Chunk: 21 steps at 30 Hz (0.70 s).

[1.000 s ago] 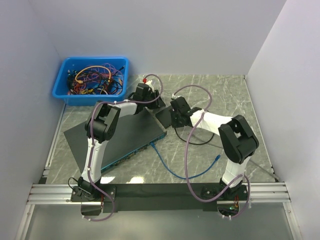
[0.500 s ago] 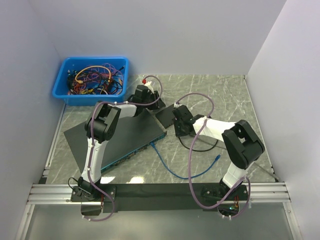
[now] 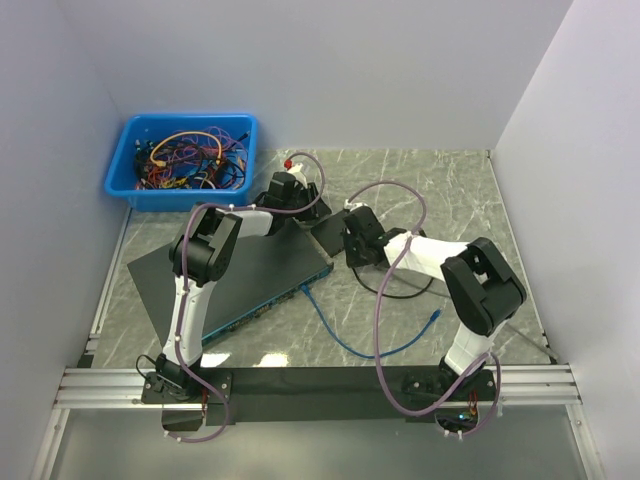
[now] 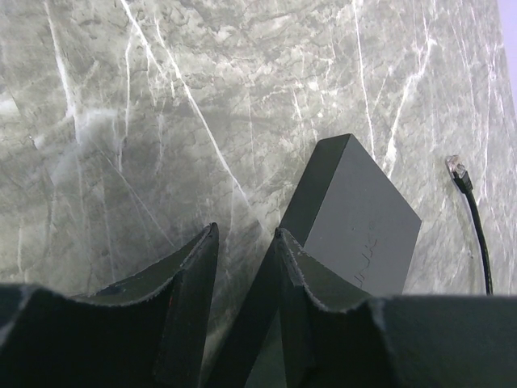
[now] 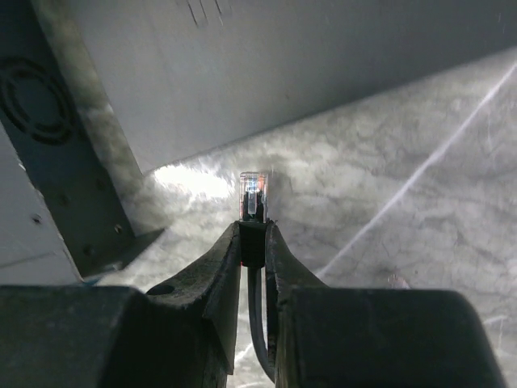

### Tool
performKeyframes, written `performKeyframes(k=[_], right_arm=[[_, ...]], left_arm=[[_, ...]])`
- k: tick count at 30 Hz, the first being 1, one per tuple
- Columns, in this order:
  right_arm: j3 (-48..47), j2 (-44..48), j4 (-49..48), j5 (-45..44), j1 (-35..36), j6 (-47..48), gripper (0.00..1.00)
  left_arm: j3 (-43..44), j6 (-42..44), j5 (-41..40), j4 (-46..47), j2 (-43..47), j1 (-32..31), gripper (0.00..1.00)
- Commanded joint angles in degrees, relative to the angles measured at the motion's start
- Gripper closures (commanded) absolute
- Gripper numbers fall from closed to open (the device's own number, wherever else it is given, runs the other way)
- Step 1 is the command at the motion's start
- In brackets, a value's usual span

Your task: Insert the plug into the switch port

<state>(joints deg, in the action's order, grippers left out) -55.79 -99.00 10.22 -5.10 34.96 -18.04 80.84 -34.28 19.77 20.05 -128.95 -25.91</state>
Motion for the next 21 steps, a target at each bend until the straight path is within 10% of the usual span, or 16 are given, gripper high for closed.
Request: performKeyframes(k=[1,21], right_arm=[[-3.35,-1.28,-3.1,-1.13,0.37,1.43,1.0],[-5.03,-2.43,-4.24,-2.72,0.37,0.46,1.0]], left_arm=[[-1.3,0.36,1.41,-1.95,0.45,-0.28,0.59],[-1.47,1.15,2.38,-1.42,-0.52,-0.28,0.59]])
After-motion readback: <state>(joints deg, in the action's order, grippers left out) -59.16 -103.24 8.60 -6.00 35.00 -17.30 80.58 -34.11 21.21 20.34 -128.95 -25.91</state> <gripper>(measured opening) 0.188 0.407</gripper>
